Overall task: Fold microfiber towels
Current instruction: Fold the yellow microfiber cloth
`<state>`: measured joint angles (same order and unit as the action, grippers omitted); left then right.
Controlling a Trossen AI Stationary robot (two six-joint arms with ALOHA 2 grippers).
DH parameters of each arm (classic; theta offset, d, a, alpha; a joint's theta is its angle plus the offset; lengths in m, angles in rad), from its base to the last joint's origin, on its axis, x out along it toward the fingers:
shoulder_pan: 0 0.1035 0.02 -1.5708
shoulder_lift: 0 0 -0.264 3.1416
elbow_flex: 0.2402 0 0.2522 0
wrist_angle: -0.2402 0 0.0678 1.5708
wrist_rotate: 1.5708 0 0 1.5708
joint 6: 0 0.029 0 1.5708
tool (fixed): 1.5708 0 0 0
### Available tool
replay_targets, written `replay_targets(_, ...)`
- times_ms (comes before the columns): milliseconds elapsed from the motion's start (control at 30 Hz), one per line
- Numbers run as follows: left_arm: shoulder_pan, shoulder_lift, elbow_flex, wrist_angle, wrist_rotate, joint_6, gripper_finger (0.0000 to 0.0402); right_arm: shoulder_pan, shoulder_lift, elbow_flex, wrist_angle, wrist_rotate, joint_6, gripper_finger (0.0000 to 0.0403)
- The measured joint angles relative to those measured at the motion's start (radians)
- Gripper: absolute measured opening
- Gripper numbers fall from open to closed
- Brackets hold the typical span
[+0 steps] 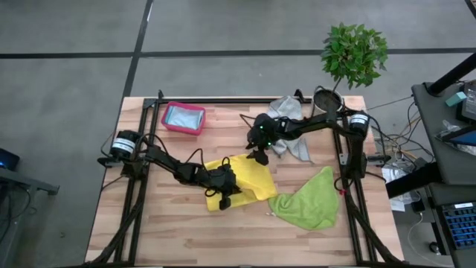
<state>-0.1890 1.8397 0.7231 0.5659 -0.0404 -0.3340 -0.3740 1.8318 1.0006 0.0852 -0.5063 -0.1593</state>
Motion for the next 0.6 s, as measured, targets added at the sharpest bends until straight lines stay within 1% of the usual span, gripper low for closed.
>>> replay_targets(67,0.0,0.0,-0.001,0.001,0.0,0.0,0.0,0.0,0.035,0.032,-0.041,-0.019,-0.026,0.0221)
replay_targets(167,0.0,0.0,-0.004,0.002,0.001,0.0,0.0,-0.002,0.066,0.076,-0.109,-0.131,-0.046,0.0221)
replay_targets(267,0.0,0.0,-0.008,0.002,0.002,0.0,0.0,-0.005,0.069,0.103,-0.189,-0.239,-0.062,0.0221)
replay_targets(433,0.0,0.0,-0.01,0.002,0.003,0.0,0.0,-0.004,0.044,0.153,-0.372,-0.351,-0.122,0.0215)
replay_targets(500,0.0,0.0,-0.01,0.002,0.003,0.0,0.0,-0.001,0.039,0.164,-0.436,-0.383,-0.137,0.021)
replay_targets(600,0.0,-0.001,-0.01,0.002,0.004,0.0,0.0,0.008,0.024,0.17,-0.483,-0.392,-0.142,0.0207)
